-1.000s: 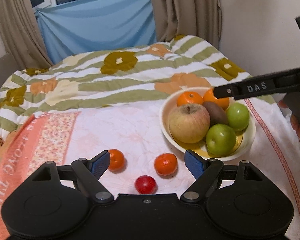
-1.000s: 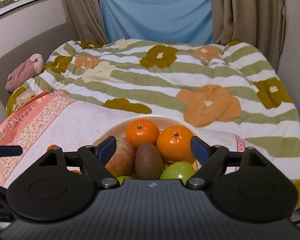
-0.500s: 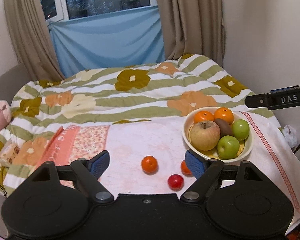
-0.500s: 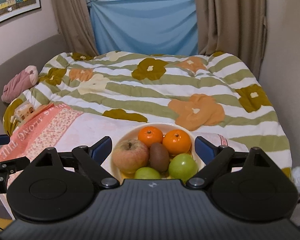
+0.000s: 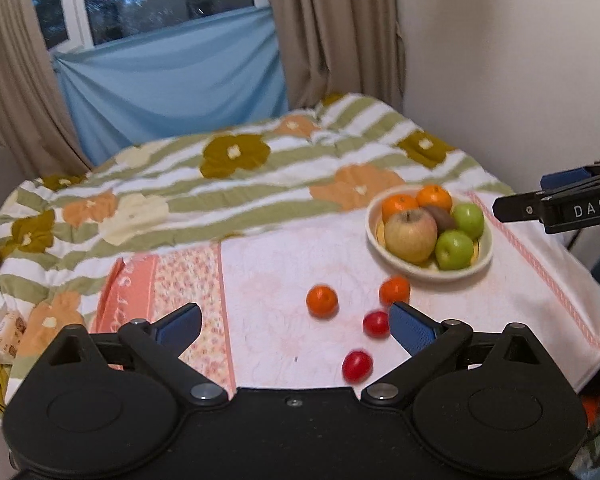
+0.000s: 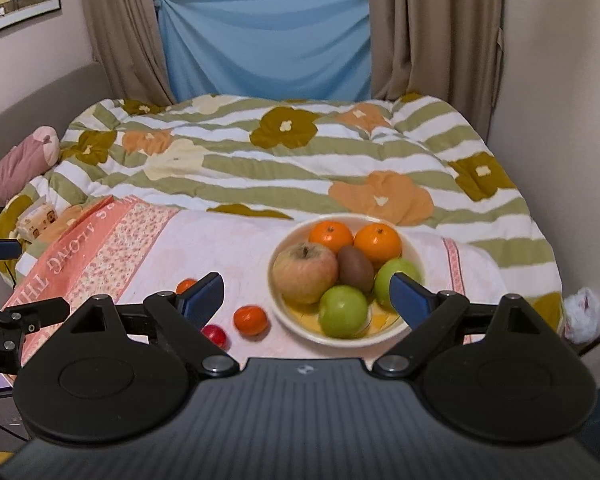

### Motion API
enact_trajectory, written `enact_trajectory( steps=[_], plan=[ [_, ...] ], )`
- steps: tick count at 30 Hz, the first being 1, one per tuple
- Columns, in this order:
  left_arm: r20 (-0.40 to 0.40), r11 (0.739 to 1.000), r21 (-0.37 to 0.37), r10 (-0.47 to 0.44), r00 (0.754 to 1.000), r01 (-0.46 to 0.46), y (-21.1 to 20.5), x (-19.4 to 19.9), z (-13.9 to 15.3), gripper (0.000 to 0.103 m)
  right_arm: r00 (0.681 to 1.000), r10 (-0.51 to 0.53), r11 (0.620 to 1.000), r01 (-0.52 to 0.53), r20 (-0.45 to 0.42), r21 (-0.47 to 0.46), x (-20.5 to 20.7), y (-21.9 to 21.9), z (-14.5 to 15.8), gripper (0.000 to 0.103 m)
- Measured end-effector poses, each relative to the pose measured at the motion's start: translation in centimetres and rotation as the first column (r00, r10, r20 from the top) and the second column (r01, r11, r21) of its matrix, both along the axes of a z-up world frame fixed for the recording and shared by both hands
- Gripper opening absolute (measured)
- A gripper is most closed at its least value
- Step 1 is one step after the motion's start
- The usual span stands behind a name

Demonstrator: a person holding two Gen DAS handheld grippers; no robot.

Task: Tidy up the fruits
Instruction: 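Withdraw both grippers from the bowl toward the tomatoes and mandarins, then grasp a red tomato with the left gripper while the right gripper grasps a mandarin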

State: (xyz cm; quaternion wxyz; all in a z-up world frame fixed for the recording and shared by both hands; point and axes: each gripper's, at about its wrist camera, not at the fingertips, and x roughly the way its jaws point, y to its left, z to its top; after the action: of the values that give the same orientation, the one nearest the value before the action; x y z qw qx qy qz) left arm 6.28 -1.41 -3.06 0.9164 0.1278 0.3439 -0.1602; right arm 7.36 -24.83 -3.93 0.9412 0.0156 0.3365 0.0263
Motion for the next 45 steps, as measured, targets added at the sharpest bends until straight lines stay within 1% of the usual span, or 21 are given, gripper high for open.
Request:
enact_trajectory(
  steps=[4, 7, 11, 14, 17, 19, 22, 23, 25, 26, 27, 29, 32, 33, 34, 35, 39, 40, 41, 43, 45],
  plan=[
    [-0.057, 0.998, 0.004, -0.058, 0.997, 0.059, 1.1, 0.7, -1.1, 0.102, 0.999, -0.030, 0.999, 0.030, -0.038, -0.015, -0.1, 2.1, -1.0, 0.103],
    [-0.106, 0.993, 0.004, -0.113, 0.988, 0.114, 1.5, 1.7, -2.4, 0.101, 0.996, -0.056, 0.998, 0.055, -0.073, -0.016, 0.5, 3.3, -2.1, 0.103],
    [-0.194, 0.982, -0.003, -0.185, 0.963, 0.188, 1.4, 3.1, -4.5, 0.101, 0.988, -0.093, 0.996, 0.093, -0.125, -0.010, 1.6, 4.5, -3.9, 0.103],
    [-0.230, 0.970, -0.007, -0.238, 0.944, 0.243, 1.0, 4.1, -6.3, 0.100, 0.979, -0.119, 0.993, 0.121, -0.166, 0.002, 2.5, 5.2, -5.7, 0.103],
    [-0.259, 0.956, -0.007, -0.286, 0.922, 0.295, 0.2, 5.0, -8.2, 0.096, 0.972, -0.134, 0.990, 0.139, -0.191, 0.013, 3.2, 5.6, -7.3, 0.103],
    [-0.283, 0.947, -0.013, -0.311, 0.907, 0.321, -0.5, 5.5, -9.3, 0.092, 0.968, -0.137, 0.989, 0.145, -0.212, 0.023, 3.9, 5.8, -8.2, 0.103],
    [-0.314, 0.934, -0.018, -0.344, 0.885, 0.357, -1.6, 6.3, -10.8, 0.082, 0.962, -0.145, 0.987, 0.156, -0.230, 0.033, 5.0, 5.9, -9.4, 0.102],
    [-0.319, 0.929, -0.017, -0.355, 0.879, 0.369, -2.0, 6.5, -11.3, 0.077, 0.961, -0.147, 0.987, 0.160, -0.235, 0.035, 5.2, 5.9, -9.8, 0.102],
    [-0.328, 0.923, -0.015, -0.368, 0.870, 0.385, -2.6, 6.8, -12.0, 0.073, 0.958, -0.152, 0.985, 0.166, -0.243, 0.038, 5.8, 5.8, -10.4, 0.102],
    [-0.332, 0.920, -0.015, -0.375, 0.866, 0.393, -2.9, 7.0, -12.3, 0.069, 0.956, -0.152, 0.985, 0.167, -0.249, 0.039, 6.1, 5.8, -10.7, 0.102],
    [-0.337, 0.917, -0.016, -0.381, 0.861, 0.399, -3.1, 7.1, -12.6, 0.062, 0.955, -0.154, 0.985, 0.170, -0.253, 0.039, 6.3, 5.8, -10.9, 0.102],
    [-0.349, 0.912, -0.016, -0.388, 0.853, 0.409, -3.4, 7.4, -13.0, 0.057, 0.953, -0.155, 0.984, 0.172, -0.262, 0.042, 6.7, 5.7, -11.4, 0.102],
    [-0.350, 0.909, -0.011, -0.394, 0.850, 0.417, -3.6, 7.6, -13.4, 0.050, 0.950, -0.150, 0.985, 0.169, -0.275, 0.044, 7.3, 5.7, -11.9, 0.100],
    [-0.345, 0.907, -0.007, -0.398, 0.850, 0.422, -3.7, 7.6, -13.4, 0.044, 0.949, -0.149, 0.985, 0.167, -0.277, 0.045, 7.4, 5.6, -12.0, 0.100],
    [-0.341, 0.905, -0.001, -0.401, 0.850, 0.426, -3.8, 7.5, -13.4, 0.035, 0.949, -0.147, 0.985, 0.166, -0.279, 0.045, 7.5, 5.6, -12.0, 0.100],
    [-0.336, 0.902, 0.003, -0.406, 0.850, 0.432, -3.8, 7.5, -13.4, 0.033, 0.949, -0.145, 0.985, 0.164, -0.281, 0.047, 7.7, 5.6, -12.1, 0.100],
    [-0.332, 0.899, 0.007, -0.411, 0.849, 0.438, -3.8, 7.5, -13.4, 0.033, 0.949, -0.130, 0.987, 0.151, -0.288, 0.050, 8.4, 5.8, -12.4, 0.098],
    [-0.332, 0.900, 0.006, -0.410, 0.849, 0.437, -3.8, 7.5, -13.4, 0.033, 0.949, -0.125, 0.988, 0.146, -0.290, 0.050, 8.7, 5.8, -12.5, 0.095],
    [-0.333, 0.900, 0.006, -0.409, 0.850, 0.436, -3.8, 7.5, -13.4, 0.033, 0.949, -0.119, 0.989, 0.139, -0.292, 0.049, 8.9, 5.8, -12.6, 0.089],
    [-0.334, 0.902, 0.003, -0.406, 0.851, 0.431, -3.8, 7.5, -13.4, 0.033, 0.948, -0.105, 0.991, 0.126, -0.300, 0.052, 9.6, 6.0, -12.9, 0.083],
    [-0.335, 0.906, 0.004, -0.399, 0.854, 0.424, -3.7, 7.4, -13.4, 0.033, 0.950, -0.098, 0.991, 0.120, -0.298, 0.054, 10.1, 6.0, -13.0, 0.081]
  ],
)
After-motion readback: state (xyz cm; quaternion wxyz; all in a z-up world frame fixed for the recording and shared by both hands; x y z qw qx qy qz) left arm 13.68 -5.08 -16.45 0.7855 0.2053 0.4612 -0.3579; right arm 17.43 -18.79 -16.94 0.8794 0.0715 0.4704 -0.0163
